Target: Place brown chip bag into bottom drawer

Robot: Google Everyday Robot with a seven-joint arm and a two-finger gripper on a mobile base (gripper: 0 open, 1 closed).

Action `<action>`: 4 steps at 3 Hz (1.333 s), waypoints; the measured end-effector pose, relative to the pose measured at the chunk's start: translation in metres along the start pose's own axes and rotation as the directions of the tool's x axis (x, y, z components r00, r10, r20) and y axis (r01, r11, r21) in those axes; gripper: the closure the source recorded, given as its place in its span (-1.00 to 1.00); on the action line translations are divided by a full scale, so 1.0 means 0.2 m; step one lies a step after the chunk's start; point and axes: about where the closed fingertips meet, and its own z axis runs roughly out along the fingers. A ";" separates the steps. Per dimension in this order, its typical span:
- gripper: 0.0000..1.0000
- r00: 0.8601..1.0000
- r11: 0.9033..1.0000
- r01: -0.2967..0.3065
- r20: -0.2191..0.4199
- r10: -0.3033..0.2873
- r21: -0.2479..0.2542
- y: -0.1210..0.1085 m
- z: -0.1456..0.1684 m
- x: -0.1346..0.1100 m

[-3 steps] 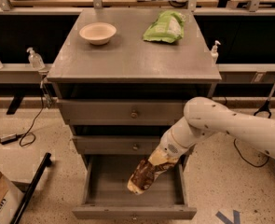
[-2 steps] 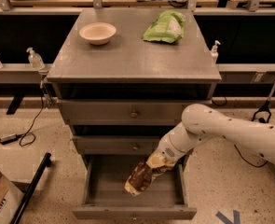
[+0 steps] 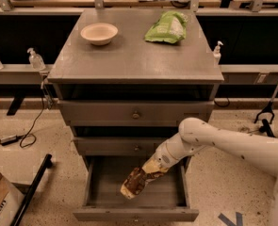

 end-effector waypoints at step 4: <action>1.00 0.989 0.987 -0.136 0.046 0.140 -0.089 -0.18 0.41 0.22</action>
Offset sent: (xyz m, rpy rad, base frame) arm 0.0184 0.0049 -0.1182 0.1391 0.1535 -0.1200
